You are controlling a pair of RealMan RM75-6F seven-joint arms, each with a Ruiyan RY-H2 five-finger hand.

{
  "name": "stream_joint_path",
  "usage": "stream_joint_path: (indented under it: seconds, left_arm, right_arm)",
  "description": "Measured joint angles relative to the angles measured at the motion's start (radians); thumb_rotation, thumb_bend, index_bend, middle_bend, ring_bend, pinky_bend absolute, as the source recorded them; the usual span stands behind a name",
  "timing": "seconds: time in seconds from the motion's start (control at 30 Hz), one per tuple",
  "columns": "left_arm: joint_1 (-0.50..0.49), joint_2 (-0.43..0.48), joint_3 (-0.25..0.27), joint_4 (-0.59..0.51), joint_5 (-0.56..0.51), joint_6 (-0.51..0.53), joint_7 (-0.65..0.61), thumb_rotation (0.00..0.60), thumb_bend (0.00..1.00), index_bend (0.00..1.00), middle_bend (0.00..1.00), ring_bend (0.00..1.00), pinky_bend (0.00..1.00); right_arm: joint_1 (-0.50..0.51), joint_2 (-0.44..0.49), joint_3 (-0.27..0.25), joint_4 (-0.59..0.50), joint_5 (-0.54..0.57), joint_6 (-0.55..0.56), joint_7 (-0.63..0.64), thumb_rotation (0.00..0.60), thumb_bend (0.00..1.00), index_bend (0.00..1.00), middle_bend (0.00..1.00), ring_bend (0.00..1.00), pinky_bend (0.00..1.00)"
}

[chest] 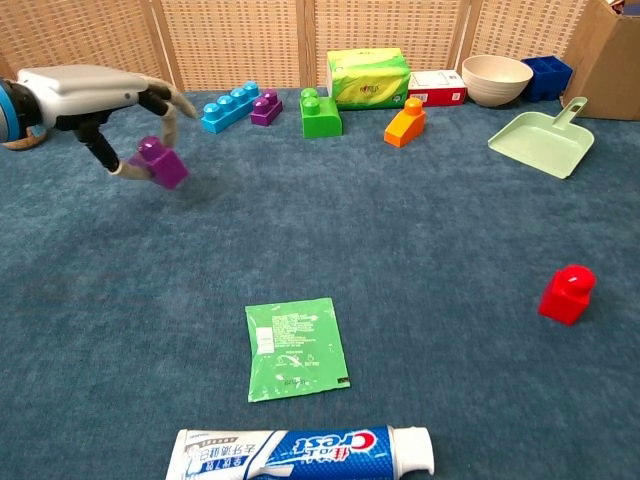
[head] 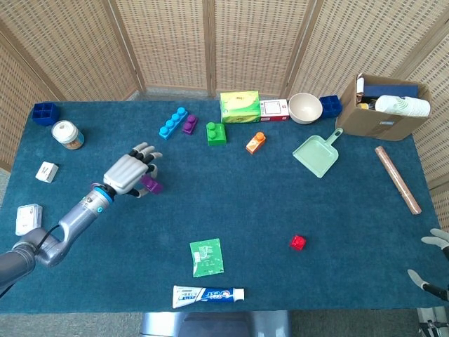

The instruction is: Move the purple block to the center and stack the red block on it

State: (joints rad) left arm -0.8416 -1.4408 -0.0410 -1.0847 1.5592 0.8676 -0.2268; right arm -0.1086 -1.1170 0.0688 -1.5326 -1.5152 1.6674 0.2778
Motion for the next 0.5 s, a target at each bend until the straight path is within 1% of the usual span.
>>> stream_joint_path:
  seconds: [0.23, 0.37, 0.5]
  left_arm:
    - [-0.04, 0.029, 0.022, -0.08, 0.103, 0.067, -0.041, 0.6, 0.34, 0.58, 0.18, 0.04, 0.0]
    - [-0.069, 0.021, 0.03, -0.101, 0.152, 0.089, -0.054, 0.6, 0.34, 0.58, 0.18, 0.04, 0.0]
    - [-0.105, -0.012, 0.035, -0.109, 0.192, 0.102, -0.059, 0.6, 0.34, 0.58, 0.18, 0.04, 0.0]
  right_arm:
    - [-0.005, -0.001, 0.0, -0.005, 0.003, 0.004, -0.002, 0.6, 0.1, 0.34, 0.26, 0.0, 0.05]
    - [-0.006, -0.001, 0.001, -0.01, 0.0, 0.007, -0.005, 0.6, 0.1, 0.34, 0.26, 0.0, 0.06]
    - [-0.003, -0.004, 0.002, -0.011, -0.003, 0.004, -0.006, 0.6, 0.1, 0.34, 0.26, 0.0, 0.06]
